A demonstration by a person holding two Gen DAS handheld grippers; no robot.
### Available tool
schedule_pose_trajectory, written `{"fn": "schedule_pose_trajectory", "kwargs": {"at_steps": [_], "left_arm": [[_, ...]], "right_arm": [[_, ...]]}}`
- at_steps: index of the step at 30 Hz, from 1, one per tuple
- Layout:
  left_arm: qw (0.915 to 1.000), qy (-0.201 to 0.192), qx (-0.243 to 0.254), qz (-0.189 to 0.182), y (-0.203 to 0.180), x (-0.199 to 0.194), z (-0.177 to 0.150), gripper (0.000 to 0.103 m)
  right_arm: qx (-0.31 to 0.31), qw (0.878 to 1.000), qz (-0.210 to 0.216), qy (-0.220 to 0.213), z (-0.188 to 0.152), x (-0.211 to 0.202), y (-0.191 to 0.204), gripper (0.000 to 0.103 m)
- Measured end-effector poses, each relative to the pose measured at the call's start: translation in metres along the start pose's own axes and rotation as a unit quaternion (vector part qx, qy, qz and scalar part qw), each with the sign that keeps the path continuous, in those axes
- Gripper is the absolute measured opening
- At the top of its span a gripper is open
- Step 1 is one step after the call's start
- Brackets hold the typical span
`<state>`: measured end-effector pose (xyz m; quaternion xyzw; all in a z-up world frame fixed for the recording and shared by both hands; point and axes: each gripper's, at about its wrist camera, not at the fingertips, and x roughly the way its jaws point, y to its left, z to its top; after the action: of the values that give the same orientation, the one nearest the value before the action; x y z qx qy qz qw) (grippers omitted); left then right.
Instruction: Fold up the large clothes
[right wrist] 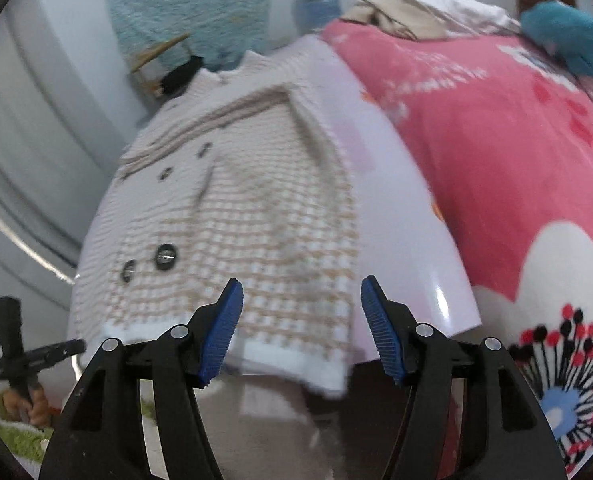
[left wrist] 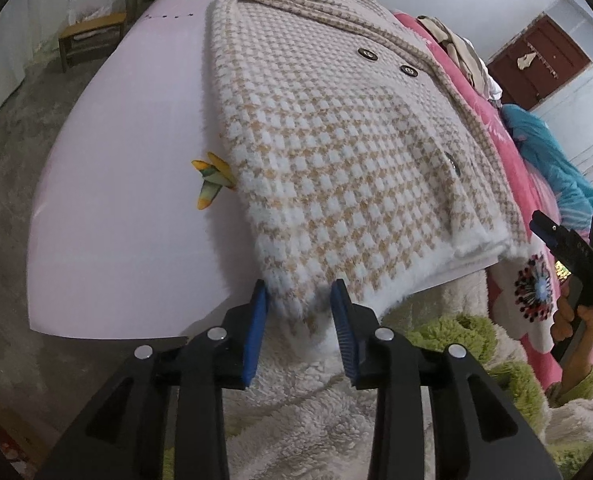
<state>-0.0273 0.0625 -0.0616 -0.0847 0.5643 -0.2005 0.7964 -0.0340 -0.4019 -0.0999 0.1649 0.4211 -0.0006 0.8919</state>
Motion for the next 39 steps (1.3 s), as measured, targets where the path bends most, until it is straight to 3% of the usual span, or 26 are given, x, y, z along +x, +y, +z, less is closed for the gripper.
{"fn": "schedule_pose_trajectory", "kwargs": {"at_steps": [6, 8, 9, 12, 15, 22, 31, 39], "left_arm": [[0.9998, -0.008, 0.012, 0.014, -0.004, -0.002, -0.002, 0.030], [0.9994, -0.014, 0.020, 0.026, -0.007, -0.003, -0.004, 0.022], [0.9992, -0.016, 0.024, 0.029, -0.008, -0.003, -0.004, 0.021], [0.9980, -0.026, 0.045, 0.037, -0.014, -0.006, -0.006, 0.014], [0.9963, -0.038, 0.066, 0.040, -0.021, -0.010, -0.005, 0.010], [0.9883, -0.115, 0.101, 0.003, -0.035, -0.048, 0.019, 0.008], [0.9756, -0.203, 0.083, -0.008, -0.026, -0.075, 0.103, 0.008], [0.9792, -0.197, 0.050, 0.012, -0.006, -0.042, 0.180, 0.008]], "right_arm": [[0.039, 0.999, -0.007, 0.033, -0.013, 0.018, -0.018, 0.049], [0.038, 0.999, -0.008, 0.037, -0.018, 0.019, -0.018, 0.046], [0.036, 0.999, -0.011, 0.037, -0.019, 0.018, -0.017, 0.042], [0.030, 0.999, -0.013, 0.043, -0.024, 0.018, -0.016, 0.016], [0.037, 0.999, -0.003, 0.038, -0.027, 0.013, -0.017, 0.007], [0.050, 0.998, 0.021, -0.037, -0.004, -0.027, -0.008, 0.005], [0.041, 0.992, 0.044, -0.110, 0.068, -0.033, 0.014, 0.005], [0.031, 0.990, 0.060, -0.120, 0.150, 0.024, 0.029, 0.005]]}}
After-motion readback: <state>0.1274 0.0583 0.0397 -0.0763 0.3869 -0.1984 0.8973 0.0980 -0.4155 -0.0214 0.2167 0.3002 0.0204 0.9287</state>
